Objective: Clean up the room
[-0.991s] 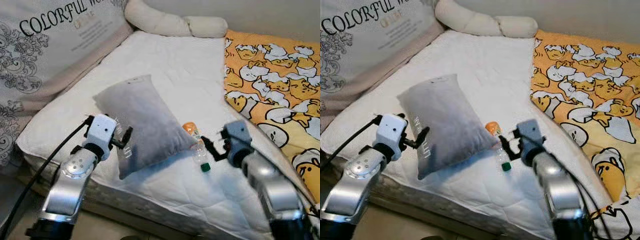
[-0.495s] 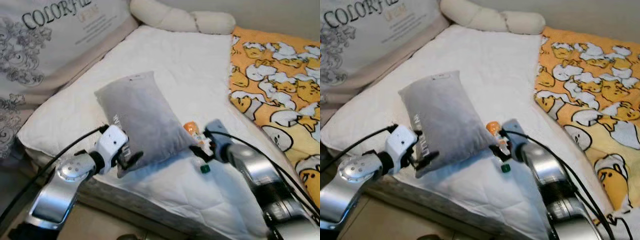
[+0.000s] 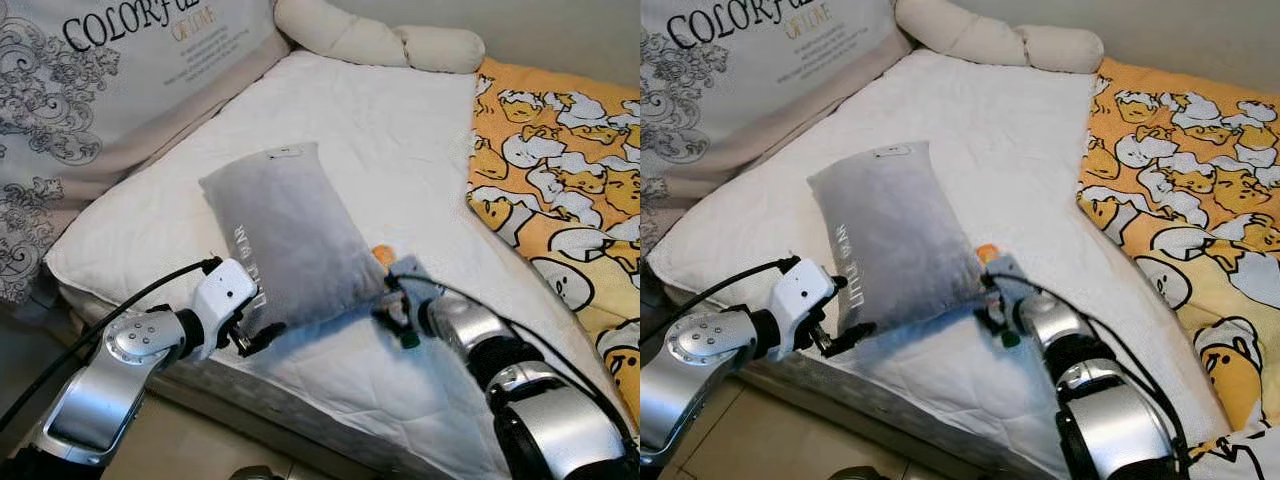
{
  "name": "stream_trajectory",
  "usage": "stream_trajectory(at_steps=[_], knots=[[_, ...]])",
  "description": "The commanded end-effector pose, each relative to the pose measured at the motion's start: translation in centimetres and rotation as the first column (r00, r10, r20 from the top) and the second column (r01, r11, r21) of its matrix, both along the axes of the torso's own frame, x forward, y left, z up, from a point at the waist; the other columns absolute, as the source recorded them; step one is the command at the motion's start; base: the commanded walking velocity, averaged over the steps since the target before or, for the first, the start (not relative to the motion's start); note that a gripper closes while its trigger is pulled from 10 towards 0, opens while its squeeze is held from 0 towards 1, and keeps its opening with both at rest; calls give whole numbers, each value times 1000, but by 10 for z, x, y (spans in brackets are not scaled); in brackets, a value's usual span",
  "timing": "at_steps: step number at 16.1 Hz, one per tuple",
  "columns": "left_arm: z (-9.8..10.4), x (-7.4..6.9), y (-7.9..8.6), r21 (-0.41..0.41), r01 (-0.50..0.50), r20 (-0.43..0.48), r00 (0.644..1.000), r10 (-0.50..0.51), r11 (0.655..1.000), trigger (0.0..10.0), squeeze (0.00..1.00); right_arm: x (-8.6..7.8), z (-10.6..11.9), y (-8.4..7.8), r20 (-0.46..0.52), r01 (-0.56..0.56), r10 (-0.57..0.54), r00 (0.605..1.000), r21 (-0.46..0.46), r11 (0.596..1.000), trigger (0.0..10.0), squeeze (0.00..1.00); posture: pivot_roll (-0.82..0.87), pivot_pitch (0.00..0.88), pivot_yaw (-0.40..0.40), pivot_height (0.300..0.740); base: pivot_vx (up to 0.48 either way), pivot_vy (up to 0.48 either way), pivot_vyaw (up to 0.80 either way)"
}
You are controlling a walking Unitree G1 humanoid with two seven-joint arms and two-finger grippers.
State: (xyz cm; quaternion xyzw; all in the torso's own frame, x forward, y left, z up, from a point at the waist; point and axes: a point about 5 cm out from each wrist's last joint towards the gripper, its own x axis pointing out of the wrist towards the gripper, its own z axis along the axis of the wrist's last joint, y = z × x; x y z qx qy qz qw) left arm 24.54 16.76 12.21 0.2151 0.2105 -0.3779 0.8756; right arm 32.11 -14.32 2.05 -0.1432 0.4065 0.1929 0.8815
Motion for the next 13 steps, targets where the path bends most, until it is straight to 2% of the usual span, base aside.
stream_trajectory(at_steps=[1,3,4,5,6,7,10,13], knots=[[2,0,-1,7,22,-9,1000,-22,1000,10000,0,1,-1,-5,4,46,-45,999,-21,999,10000,0,192,0,-12,740,0,0,0],[0,2,-1,8,23,-16,1000,-23,1000,10000,0,-5,-9,-13,8,159,-159,987,-28,987,10000,0,193,0,-3,740,0,0,0],[0,2,-1,8,26,-18,1000,-26,1000,10000,0,-5,-10,-14,13,181,-180,984,-17,983,9451,0,193,0,-2,740,0,0,0],[0,3,-1,10,32,-17,999,-31,999,10000,0,-6,-11,-14,12,223,-223,975,16,975,4000,0,196,0,5,740,0,0,0],[1,3,-1,10,32,-16,999,-32,999,10000,0,-6,-11,-13,14,230,-231,973,24,973,1373,0,197,0,5,740,0,0,0],[1,3,0,10,31,-15,999,-31,999,10000,0,-5,-11,-13,15,235,-235,972,29,972,0,0,197,0,5,740,0,0,0],[3,3,1,10,33,-17,999,-33,999,10000,0,-4,-9,-11,14,240,-241,970,57,969,0,0,202,0,6,740,0,0,0],[4,4,1,9,33,-19,999,-33,999,10000,0,-4,-9,-11,5,291,-293,956,104,951,0,0,203,0,4,740,0,0,0]])
